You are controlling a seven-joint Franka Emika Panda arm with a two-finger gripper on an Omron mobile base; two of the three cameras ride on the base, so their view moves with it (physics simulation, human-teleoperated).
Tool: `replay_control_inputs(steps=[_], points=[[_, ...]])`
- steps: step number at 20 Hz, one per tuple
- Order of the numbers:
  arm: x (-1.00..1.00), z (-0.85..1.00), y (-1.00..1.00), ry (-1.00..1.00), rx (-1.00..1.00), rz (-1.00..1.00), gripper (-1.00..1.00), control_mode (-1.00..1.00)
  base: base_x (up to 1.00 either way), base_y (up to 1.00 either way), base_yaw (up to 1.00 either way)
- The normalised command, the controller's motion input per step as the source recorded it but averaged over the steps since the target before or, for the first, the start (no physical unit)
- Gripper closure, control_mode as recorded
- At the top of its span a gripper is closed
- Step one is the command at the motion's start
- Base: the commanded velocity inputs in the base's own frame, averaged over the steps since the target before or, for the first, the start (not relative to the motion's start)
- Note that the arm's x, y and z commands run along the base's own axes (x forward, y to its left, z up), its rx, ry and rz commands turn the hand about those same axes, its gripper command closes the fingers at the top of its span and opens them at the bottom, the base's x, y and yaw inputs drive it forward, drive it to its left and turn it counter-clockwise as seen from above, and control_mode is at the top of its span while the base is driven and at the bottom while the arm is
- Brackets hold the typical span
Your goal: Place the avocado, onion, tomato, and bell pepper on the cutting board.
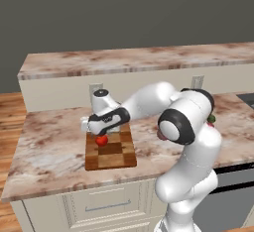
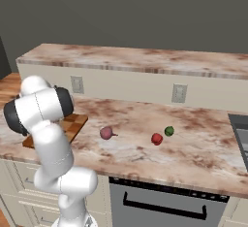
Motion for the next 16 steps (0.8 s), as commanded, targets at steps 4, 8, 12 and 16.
replay_control_inputs(steps=[4, 8, 12, 16], points=[[-0.11, 0.37, -0.29, -0.17, 0.00, -0.02, -1.00, -1.00, 0.00, 0.00, 0.00], [-0.19, 0.58, -0.35, -0.17, 0.00, 0.00, -1.00, -1.00, 0.00, 0.00, 0.00], [-0.37, 0.64, -0.42, -0.16, 0.00, 0.00, -1.00, -1.00, 0.00, 0.00, 0.00], [-0.31, 0.77, -0.39, -0.12, 0.00, 0.00, -1.00, -1.00, 0.00, 0.00, 0.00]])
